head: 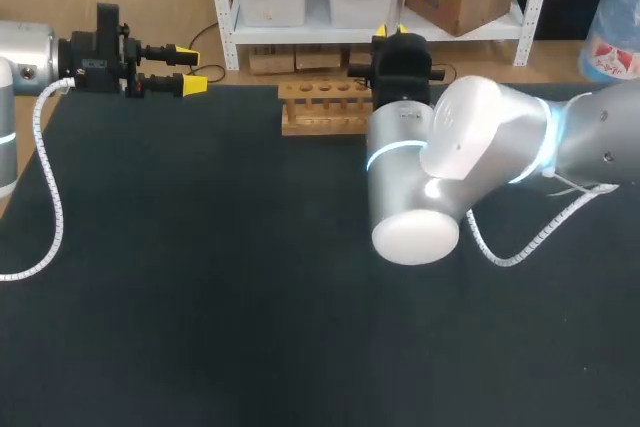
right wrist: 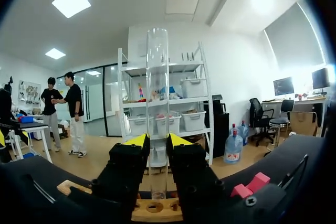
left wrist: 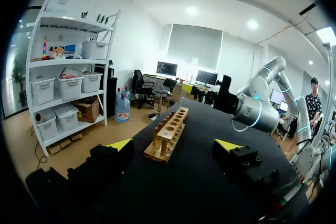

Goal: Grasp the test tube, adjust it, and insert it.

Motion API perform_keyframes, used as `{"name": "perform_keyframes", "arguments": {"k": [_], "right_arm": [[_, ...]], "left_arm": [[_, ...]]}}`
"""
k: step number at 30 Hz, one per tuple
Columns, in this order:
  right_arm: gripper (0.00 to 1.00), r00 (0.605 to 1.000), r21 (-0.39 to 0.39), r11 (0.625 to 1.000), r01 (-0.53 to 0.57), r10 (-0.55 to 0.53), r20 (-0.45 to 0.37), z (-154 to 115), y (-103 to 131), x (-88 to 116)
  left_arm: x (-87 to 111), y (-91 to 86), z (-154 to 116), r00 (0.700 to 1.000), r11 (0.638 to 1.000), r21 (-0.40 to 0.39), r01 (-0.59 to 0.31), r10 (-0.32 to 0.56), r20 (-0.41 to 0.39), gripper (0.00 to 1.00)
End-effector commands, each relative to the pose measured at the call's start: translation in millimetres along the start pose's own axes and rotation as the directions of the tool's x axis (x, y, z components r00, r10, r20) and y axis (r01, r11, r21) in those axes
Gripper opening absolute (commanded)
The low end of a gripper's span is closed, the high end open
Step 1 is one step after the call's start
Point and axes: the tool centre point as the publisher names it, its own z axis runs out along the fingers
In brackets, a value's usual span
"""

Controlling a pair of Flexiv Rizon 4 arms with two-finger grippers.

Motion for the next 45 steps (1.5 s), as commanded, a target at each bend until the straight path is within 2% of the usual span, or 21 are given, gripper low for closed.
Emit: {"name": "perform_keyframes", "arguments": {"k": [1, 8, 45], "right_arm": [[0.0, 1.0, -0.484, 0.875, 0.01, -0.008, 0.006, -1.2, -5.4, -4.0], [0.0, 0.994, -0.544, 0.839, 0.015, -0.073, -0.084, 1.6, -2.6, -8.7], [0.0, 0.994, -0.571, 0.821, 0.006, -0.068, -0.087, -5.6, 8.6, 3.6]], "left_arm": [[1.0, 0.3, 0.0, 1.0, 1.0, 0.0, -0.003, 0.003, 0.003, 1.0], [1.0, 0.3, 0.0, 1.0, 1.0, 0.0, -0.003, 0.003, 0.003, 1.0], [1.0, 0.3, 0.0, 1.0, 1.0, 0.0, -0.003, 0.003, 0.003, 1.0]]}}
